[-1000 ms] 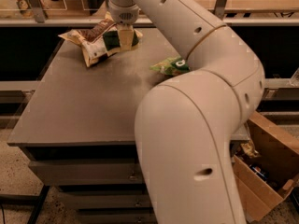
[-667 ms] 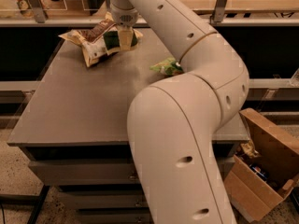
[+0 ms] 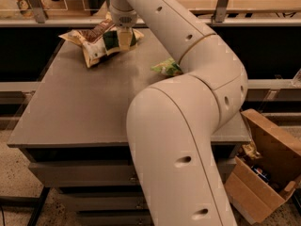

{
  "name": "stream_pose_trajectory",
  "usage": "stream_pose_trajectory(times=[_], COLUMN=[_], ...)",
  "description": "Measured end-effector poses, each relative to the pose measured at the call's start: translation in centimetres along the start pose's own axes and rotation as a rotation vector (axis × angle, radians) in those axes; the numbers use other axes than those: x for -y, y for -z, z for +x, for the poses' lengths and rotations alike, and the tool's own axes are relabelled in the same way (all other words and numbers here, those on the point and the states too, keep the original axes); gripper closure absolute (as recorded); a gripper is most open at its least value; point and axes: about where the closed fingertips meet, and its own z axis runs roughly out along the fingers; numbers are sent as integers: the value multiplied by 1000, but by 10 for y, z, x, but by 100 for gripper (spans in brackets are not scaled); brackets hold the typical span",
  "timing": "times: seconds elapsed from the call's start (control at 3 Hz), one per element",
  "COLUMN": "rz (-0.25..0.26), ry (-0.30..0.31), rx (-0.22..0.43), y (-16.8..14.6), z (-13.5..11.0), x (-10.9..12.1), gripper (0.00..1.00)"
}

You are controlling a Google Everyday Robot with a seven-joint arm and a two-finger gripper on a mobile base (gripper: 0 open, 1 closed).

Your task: Move sponge near brown chip bag

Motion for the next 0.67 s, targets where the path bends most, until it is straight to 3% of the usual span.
stream_pose_trajectory(times=[0.33,0.67], rz=[1,1], ry=[1,1], rx=[1,2], y=[-4,-4], z=[-1,-1], x=[1,1], gripper=[0,0])
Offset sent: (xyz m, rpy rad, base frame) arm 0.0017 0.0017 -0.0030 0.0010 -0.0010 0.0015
